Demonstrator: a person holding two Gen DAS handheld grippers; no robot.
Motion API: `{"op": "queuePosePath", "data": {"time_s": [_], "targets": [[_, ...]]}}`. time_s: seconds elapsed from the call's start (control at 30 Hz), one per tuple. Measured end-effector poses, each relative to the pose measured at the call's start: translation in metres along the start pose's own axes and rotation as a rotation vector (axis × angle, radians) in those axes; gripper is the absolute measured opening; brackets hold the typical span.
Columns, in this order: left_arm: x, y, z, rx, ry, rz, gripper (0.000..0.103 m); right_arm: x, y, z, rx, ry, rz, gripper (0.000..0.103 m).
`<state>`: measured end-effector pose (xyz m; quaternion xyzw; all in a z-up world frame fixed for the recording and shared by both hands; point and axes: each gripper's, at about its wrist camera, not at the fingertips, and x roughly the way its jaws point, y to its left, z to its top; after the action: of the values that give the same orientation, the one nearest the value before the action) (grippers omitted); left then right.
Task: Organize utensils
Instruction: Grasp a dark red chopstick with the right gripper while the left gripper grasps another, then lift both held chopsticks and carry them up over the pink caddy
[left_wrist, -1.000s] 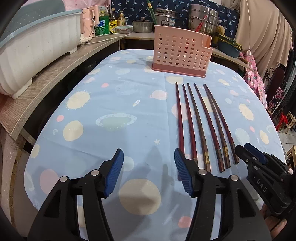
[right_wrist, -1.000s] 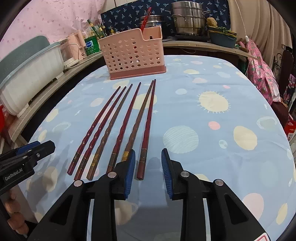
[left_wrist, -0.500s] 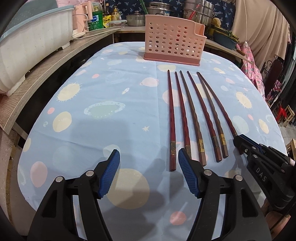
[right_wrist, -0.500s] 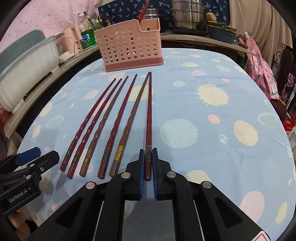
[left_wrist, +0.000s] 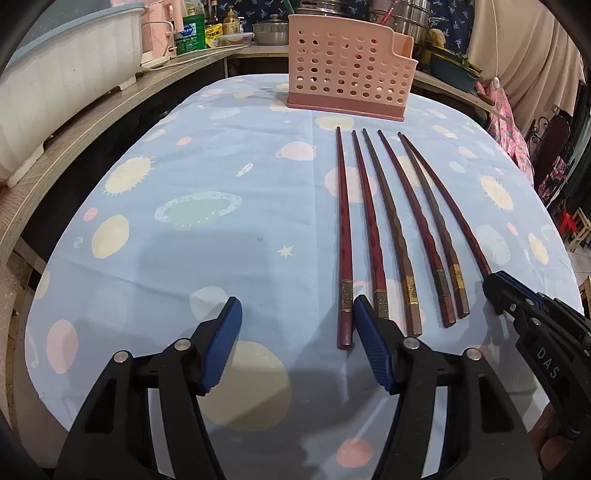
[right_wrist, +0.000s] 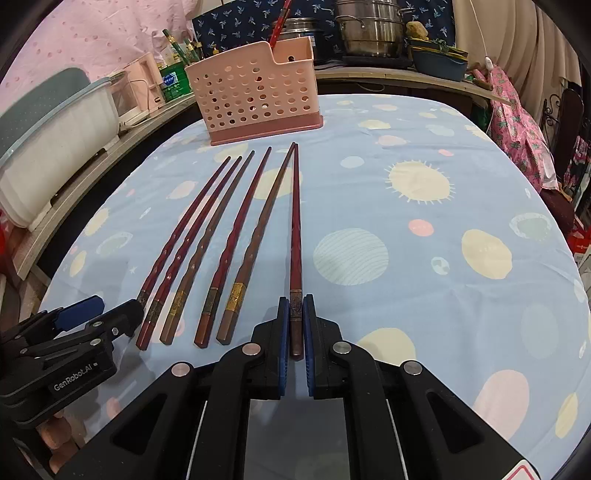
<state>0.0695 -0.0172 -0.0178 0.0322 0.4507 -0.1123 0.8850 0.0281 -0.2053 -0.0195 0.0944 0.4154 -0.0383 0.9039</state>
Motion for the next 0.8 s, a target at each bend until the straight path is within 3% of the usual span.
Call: {"op": "queuePosePath", "data": {"time_s": [0.13, 0.2, 0.33, 0.8], "targets": [[0.000, 0.000, 0.001, 0.009, -0.006, 0.017, 0.044, 0.000, 0.000, 0.000, 0.000, 0.000, 0.000, 0.007], [0.000, 0.001, 0.002, 0.008, -0.006, 0.015, 0.030, 0.000, 0.000, 0.000, 0.001, 0.001, 0.001, 0.007], [0.000, 0.005, 0.003, -0.001, -0.004, 0.013, 0.014, 0.000, 0.000, 0.000, 0.000, 0.001, 0.000, 0.007], [-0.008, 0.020, 0.003, -0.054, 0.026, 0.000, 0.007, -0.009, -0.004, -0.003, 0.020, -0.011, 0.006, 0.007]]}}
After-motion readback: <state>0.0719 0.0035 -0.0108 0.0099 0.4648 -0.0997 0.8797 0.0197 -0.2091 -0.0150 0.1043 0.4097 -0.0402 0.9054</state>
